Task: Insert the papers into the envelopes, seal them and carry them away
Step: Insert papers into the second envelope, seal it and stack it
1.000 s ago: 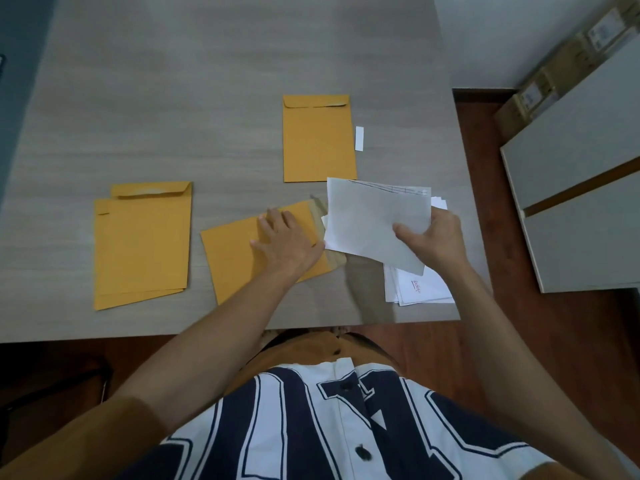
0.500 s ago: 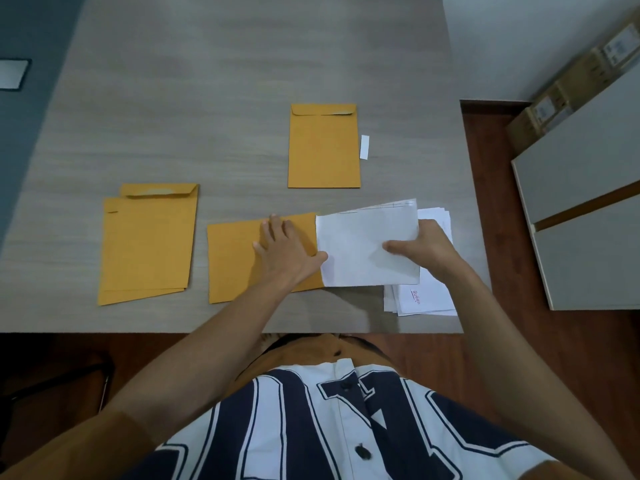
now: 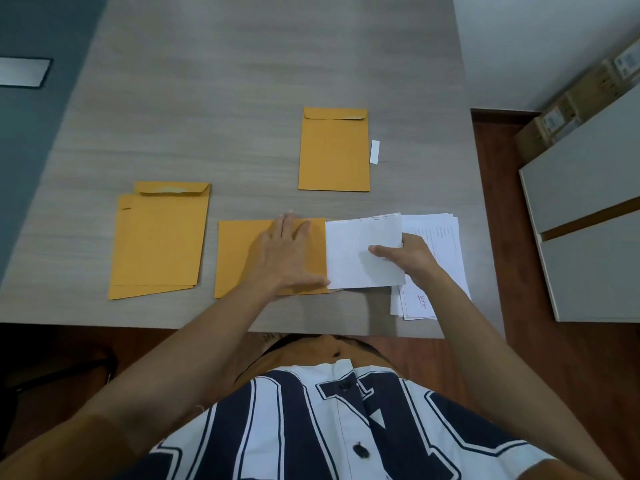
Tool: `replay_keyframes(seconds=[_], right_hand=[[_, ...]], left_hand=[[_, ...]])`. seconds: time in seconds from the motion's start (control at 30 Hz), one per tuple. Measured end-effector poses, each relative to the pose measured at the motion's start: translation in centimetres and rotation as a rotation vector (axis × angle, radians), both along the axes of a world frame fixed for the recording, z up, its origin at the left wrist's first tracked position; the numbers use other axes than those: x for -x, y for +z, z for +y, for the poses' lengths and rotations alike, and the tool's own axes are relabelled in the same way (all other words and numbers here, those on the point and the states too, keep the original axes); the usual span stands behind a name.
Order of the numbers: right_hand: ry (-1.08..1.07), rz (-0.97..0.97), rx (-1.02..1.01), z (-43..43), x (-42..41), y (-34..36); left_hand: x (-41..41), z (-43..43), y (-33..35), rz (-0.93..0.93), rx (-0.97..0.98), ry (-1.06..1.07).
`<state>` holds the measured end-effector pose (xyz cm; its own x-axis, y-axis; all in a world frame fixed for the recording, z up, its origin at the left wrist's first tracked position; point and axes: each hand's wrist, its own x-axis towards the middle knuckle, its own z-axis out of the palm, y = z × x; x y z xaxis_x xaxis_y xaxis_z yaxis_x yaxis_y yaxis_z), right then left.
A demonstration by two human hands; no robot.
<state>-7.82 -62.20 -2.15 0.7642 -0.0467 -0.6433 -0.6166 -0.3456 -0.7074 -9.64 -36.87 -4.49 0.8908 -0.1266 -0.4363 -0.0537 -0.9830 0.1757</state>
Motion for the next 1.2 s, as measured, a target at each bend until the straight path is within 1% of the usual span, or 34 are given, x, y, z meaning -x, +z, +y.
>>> replay_keyframes(seconds=[0.07, 0.17, 0.23, 0.43, 0.67, 0.8, 0.97, 1.2], right_hand=[[-0.007, -0.038, 0.052, 0.0, 0.2, -0.3], [-0.023, -0.054, 0.116, 0.3, 0.3, -0.7], [-0.013, -0.04, 0.134, 0.6, 0.3, -0.6], [-0.001, -0.011, 0.074, 2.1, 0.3, -0.7], [0.051, -0.058, 0.118, 5.1, 0.8, -1.0], [0.022, -0.059, 0.108, 5.0, 0.8, -1.0], [-0.016, -0.062, 0.079, 5.3, 1.0, -1.0], [0.066, -0.079, 0.114, 7.2, 0.7, -0.6]], left_hand=[[-0.1, 1.4, -0.1, 0.012, -0.07, -0.158], [-0.2, 2.4, -0.8, 0.017, -0.125, -0.258], [-0.3, 2.3, -1.0, 0.008, -0.117, -0.27], [-0.5, 1.9, -0.4, 0.014, -0.083, -0.267], [-0.1, 2.4, -0.7, 0.005, -0.061, -0.292], [-0.1, 2.7, -0.9, -0.059, -0.08, -0.344], [0.1, 2.6, -0.7, -0.111, -0.053, -0.351], [-0.2, 1.7, -0.1, -0.129, 0.015, -0.379]])
